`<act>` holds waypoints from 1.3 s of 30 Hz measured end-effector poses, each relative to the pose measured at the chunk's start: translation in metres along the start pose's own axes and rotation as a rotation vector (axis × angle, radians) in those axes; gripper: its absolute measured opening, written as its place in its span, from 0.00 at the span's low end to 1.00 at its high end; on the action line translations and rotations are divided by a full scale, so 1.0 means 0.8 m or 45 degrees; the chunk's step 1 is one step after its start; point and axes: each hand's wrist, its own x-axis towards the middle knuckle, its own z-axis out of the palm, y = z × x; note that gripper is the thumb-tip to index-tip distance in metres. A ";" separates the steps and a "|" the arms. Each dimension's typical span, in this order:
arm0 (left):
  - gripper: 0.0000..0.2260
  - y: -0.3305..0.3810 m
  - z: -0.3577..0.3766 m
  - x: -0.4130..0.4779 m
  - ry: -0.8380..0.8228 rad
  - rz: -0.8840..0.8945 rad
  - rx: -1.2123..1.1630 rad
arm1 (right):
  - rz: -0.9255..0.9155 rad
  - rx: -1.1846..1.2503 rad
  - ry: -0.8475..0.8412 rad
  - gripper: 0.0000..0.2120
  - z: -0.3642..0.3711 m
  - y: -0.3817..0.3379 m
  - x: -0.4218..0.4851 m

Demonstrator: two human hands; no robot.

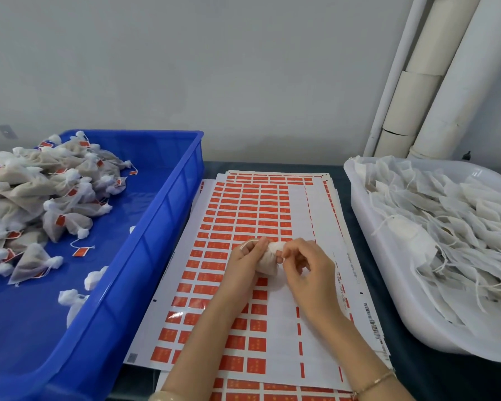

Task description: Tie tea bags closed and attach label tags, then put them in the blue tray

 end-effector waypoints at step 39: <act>0.06 -0.004 0.010 -0.006 0.175 0.508 0.433 | 0.280 -0.126 -0.029 0.04 0.001 0.008 -0.001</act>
